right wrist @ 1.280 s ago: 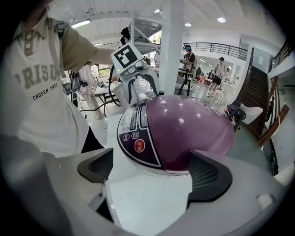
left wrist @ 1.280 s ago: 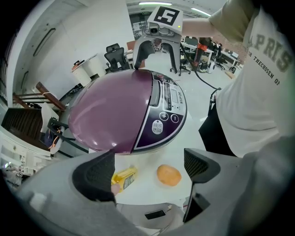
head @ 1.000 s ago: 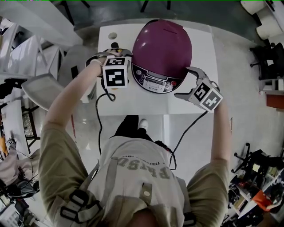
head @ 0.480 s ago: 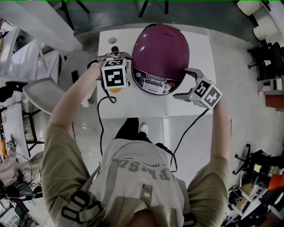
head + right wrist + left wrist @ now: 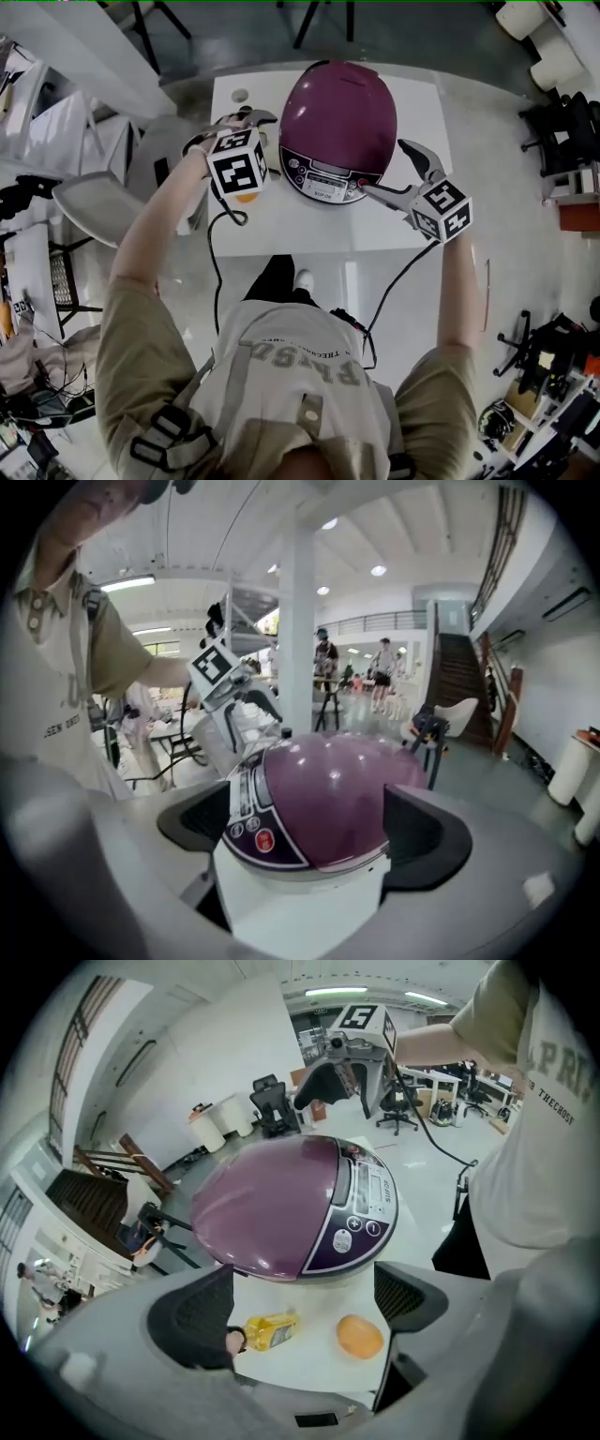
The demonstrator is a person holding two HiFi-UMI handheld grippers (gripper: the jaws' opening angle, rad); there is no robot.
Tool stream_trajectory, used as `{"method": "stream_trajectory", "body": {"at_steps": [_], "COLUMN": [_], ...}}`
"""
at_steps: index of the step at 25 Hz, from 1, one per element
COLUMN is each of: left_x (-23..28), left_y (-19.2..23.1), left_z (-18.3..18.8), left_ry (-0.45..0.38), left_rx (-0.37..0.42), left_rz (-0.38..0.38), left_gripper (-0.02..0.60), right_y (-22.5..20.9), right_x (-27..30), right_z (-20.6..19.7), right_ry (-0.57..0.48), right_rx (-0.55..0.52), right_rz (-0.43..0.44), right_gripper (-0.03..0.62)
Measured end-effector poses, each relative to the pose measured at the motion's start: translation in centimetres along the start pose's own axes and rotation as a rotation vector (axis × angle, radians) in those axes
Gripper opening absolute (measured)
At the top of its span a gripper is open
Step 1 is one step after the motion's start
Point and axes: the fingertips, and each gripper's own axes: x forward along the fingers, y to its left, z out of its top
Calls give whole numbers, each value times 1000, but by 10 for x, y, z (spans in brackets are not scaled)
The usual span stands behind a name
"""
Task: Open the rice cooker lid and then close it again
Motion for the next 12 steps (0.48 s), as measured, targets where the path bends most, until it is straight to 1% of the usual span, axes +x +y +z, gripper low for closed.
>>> {"method": "stream_trajectory", "body": {"at_steps": [2, 3, 6, 8, 10, 12], "left_x": [-13, -21, -45, -57, -67, -75], "left_y": [8, 12, 22, 23, 22, 21], "left_z": [6, 9, 22, 31, 38, 43], "left_ry": [-61, -100, -243, -329, -393, -452], "left_rx": [-42, -76, -215, -293, -346, -399], "left_rz": [91, 139, 274, 345, 401, 446], "left_gripper": [480, 480, 469, 468, 463, 377], "right_y": [-7, -9, -11, -13, -14, -13], "right_x": [-12, -17, -35, -47, -56, -63], "right_z": [14, 20, 36, 46, 53, 60], "right_ry": [-91, -124, -220, -284, -342, -393], "right_rx": [10, 7, 15, 38, 50, 45], "right_rz": [-91, -130, -246, -335, -434, -525], "right_gripper": [483, 483, 483, 482, 480, 479]}}
